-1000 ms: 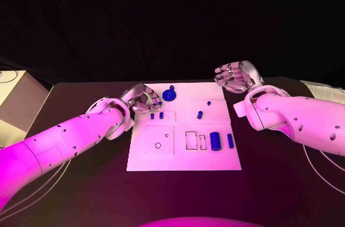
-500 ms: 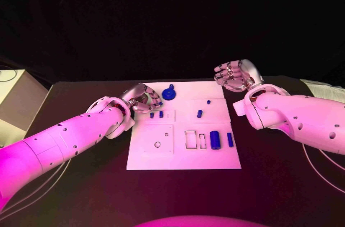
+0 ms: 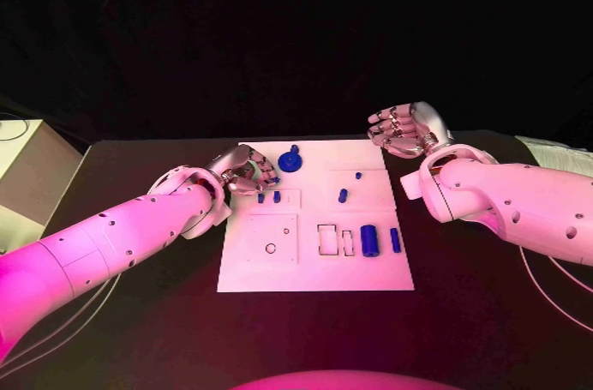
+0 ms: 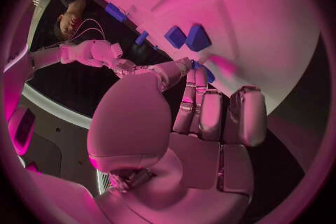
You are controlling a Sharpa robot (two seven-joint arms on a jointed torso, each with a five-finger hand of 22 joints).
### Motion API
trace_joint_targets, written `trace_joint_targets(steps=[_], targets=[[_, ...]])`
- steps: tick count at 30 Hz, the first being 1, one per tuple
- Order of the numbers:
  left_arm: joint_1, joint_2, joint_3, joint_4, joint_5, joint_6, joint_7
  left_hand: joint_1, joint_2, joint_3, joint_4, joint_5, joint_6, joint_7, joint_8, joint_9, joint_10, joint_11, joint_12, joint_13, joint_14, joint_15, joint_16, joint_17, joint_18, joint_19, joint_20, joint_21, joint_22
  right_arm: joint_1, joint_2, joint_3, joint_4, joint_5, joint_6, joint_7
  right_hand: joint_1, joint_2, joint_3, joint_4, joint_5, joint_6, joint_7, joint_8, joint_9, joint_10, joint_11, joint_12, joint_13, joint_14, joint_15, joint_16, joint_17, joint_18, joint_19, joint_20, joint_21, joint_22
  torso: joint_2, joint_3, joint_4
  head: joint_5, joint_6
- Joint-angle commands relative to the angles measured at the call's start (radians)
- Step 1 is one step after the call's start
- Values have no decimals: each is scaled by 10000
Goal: Assemble the parts on the task board
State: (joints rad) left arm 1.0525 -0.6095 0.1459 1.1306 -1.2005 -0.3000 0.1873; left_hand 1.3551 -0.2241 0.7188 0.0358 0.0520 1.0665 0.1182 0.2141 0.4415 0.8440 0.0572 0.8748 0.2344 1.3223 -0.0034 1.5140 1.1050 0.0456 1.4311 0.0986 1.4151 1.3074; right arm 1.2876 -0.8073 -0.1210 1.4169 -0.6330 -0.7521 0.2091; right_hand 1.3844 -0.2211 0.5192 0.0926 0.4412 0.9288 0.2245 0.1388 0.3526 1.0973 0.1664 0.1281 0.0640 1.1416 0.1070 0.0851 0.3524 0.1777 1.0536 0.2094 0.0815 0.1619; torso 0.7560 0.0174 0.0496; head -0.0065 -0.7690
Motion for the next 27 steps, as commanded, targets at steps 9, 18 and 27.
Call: trace_joint_targets(steps=[9,18,27], targets=[[0,-14,8,44,-232,35,-46,-46,53,-56,-48,13,-38,-5,37,20,21,30,-47,2,64,44,4,49,73,54,1,74,907,-2,-7,3,24,-46,6,141,-118,-9,-4,-39,-57,69,-18,-32,-10,-6,-80,-54,-13,75,-2,-40,-11,31,71,8,15,-11,4,-1,7,-16,-4],[0,-39,9,55,-269,24,-110,-37,64,-59,-58,13,-40,0,38,22,22,30,-46,4,84,43,9,86,66,74,2,96,933,-2,-12,3,25,-46,0,149,-134,-7,4,-49,-56,68,-16,-47,-14,-10,-78,-66,-12,75,0,-49,-27,34,70,13,10,-44,-1,1,11,-23,-19],[0,-52,10,46,-296,17,-170,-25,76,-65,-71,14,-43,7,40,24,24,29,-45,7,98,42,13,109,56,100,1,125,965,-2,-18,3,27,-46,-5,155,-134,-7,4,-49,-56,68,-16,-47,-14,-10,-78,-66,-12,75,0,-49,-27,34,70,13,10,-44,3,0,5,-13,-21]])
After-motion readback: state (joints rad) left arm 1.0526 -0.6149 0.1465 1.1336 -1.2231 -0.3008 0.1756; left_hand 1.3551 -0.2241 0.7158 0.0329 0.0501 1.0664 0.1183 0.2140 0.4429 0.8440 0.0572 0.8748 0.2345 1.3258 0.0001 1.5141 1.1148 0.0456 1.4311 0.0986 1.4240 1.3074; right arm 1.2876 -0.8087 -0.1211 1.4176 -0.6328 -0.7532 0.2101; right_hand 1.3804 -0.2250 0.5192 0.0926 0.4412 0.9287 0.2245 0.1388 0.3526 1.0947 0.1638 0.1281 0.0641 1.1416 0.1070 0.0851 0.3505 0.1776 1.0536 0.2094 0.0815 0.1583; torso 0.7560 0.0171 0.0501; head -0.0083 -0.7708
